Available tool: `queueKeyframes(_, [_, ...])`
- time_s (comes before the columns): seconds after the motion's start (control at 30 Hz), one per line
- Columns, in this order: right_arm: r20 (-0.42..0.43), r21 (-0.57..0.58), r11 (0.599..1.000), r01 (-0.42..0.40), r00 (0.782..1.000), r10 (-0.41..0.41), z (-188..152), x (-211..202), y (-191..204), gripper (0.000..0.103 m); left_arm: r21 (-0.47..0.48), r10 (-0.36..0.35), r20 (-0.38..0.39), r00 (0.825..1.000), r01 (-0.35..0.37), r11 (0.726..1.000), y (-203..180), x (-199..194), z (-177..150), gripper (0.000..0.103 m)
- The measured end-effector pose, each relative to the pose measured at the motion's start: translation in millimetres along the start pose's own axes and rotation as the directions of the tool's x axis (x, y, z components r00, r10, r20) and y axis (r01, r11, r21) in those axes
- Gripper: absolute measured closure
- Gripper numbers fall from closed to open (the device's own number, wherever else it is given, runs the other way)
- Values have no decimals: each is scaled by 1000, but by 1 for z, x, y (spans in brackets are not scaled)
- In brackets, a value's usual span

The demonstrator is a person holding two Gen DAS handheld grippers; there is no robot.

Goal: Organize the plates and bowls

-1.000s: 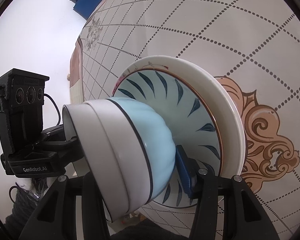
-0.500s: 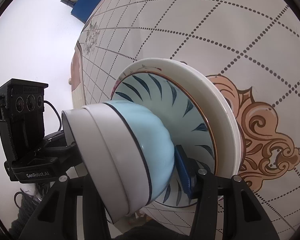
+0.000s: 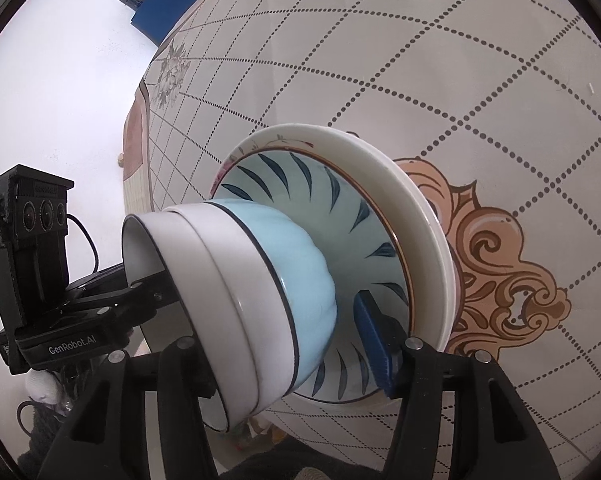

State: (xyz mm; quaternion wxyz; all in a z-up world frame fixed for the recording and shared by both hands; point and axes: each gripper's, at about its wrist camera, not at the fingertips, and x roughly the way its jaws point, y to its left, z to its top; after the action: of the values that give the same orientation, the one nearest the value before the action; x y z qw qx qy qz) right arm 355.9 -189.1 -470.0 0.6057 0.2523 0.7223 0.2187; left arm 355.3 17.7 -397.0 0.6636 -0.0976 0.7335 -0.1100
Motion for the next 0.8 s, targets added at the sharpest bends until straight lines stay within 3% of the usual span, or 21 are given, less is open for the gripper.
queueKeyframes(0.07, [23,-25,999,37,999,-37,-3,-8,6,33,5,25,21,999,-26,1000,0,-8,-4,55])
queueKeyframes(0.13, [42,-41,996,73,997,-71,-7,-17,12,18,-2,37,47,998,-37,999,1,-16,-7,53])
queueKeyframes(0.23, [88,-72,990,118,990,-112,-14,-32,25,8,-6,47,78,996,-47,999,0,-29,-13,34])
queueKeyframes(0.33, [166,-118,967,227,964,-206,-23,-52,46,3,8,108,146,983,-110,994,-6,-45,-23,18])
queueKeyframes(0.43, [266,-145,913,380,904,-334,-35,-73,70,1,1,200,223,954,-205,979,-13,-62,-34,15])
queueKeyframes(0.6, [424,-129,760,637,728,-539,-70,-100,101,0,-63,295,307,905,-290,955,-16,-87,-61,13])
queueKeyframes(0.67, [444,-111,744,659,703,-556,-85,-107,108,0,-62,282,328,902,-277,959,-18,-95,-75,13])
queueKeyframes(0.73, [450,-109,740,664,697,-558,-99,-110,114,0,-61,285,346,894,-282,958,-22,-100,-88,13])
queueKeyframes(0.8, [449,-102,753,649,706,-548,-114,-114,118,0,-52,287,357,889,-288,956,-27,-103,-100,12])
